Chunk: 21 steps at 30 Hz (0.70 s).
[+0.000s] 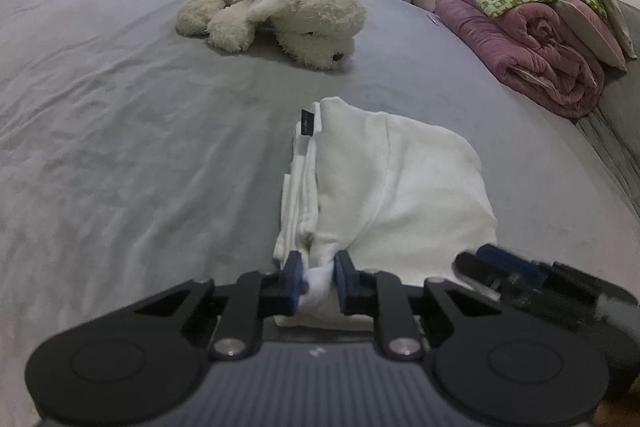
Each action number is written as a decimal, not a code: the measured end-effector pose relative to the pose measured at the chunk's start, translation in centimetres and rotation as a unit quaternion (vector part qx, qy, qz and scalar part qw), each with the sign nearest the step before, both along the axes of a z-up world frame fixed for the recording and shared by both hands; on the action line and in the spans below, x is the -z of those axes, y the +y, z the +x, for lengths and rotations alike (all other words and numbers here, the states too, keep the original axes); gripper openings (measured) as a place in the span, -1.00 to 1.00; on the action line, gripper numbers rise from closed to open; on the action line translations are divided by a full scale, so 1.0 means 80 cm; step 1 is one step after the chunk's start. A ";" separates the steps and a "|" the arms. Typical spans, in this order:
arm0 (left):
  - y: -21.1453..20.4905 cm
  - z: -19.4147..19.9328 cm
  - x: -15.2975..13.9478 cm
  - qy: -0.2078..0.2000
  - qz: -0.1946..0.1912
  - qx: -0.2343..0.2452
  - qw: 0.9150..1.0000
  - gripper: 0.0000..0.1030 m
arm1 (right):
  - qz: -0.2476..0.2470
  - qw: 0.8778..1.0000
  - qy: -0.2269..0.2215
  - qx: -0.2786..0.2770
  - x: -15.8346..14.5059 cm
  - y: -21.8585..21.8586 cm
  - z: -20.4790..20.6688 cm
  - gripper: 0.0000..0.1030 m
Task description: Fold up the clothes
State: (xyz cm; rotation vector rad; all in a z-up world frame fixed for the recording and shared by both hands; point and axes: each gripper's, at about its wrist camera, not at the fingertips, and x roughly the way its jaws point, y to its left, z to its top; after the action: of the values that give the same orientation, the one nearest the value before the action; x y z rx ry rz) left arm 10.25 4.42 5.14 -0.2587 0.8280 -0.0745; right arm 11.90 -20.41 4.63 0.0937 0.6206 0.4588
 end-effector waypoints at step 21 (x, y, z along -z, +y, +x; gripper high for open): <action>-0.005 0.001 -0.001 0.000 0.007 0.002 1.000 -0.63 | 0.029 0.996 0.061 0.066 0.021 -0.005 0.133 -0.41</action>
State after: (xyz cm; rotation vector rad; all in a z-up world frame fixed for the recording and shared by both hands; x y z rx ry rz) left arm 10.32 4.01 5.19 -0.2439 0.8286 -0.0727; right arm 22.56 -20.85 2.93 0.2173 0.7156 0.3438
